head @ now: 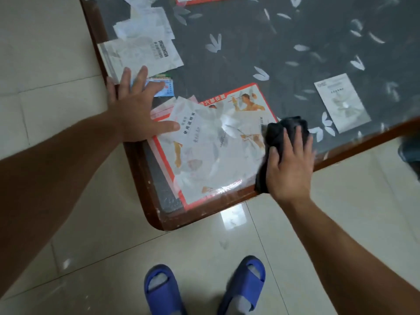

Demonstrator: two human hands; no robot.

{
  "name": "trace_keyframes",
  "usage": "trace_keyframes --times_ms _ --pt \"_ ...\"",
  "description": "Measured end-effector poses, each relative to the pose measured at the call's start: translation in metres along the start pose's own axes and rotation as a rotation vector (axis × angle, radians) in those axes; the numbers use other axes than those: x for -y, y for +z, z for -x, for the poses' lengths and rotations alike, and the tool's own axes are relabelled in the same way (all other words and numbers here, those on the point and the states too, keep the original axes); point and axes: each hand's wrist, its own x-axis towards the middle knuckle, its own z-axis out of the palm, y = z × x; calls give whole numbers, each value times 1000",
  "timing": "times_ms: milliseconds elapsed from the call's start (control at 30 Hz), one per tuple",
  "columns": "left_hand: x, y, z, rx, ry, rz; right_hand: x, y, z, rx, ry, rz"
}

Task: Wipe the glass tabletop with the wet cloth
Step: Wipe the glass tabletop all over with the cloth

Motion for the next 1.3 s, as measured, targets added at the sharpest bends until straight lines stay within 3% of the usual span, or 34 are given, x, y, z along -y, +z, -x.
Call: trace_keyframes --times_ms 67,167,233,333,400,500,600,700,767,833,900,1000,1067,1100,1167,1233,1300 --pt "-14 -4 -4 -13 17 -81 11 7 12 -15 -41 2" --pt "-54 0 1 26 60 -60 34 17 48 7 -345 18" --pt "-78 12 12 115 33 -23 32 17 55 45 -426 1" --pt "-88 25 22 80 -22 -11 11 10 37 76 -517 -14" --pt "-90 21 20 67 -24 -16 -13 1 7 51 -441 10" --pt "-100 16 17 108 -61 -50 -56 -19 -55 17 -147 67" --pt "-111 12 15 163 -97 -86 -54 -23 -71 7 25 19" --pt "-117 13 9 245 -130 -63 -15 -8 -29 40 -322 24" --pt "-119 23 11 190 -160 -22 -5 -2 -8 131 -597 32" --pt "-118 35 18 91 -155 -19 -14 -4 -21 168 -708 16" --pt "-116 46 23 20 -134 -64 -31 -10 -53 163 -646 53" --pt "-112 53 21 13 -157 -36 -53 -20 -124 108 -323 75" --pt "-110 52 18 53 -186 9 -46 -23 -152 95 -203 59" --pt "-110 52 18 78 -201 34 -36 -20 -153 81 -232 57" --pt "-109 49 19 116 -225 63 -15 -14 -133 74 -475 19" --pt "-109 43 21 138 -240 88 -1 -11 -93 160 -763 -91" --pt "-114 36 23 156 -247 127 -6 -14 -57 289 -858 -286"
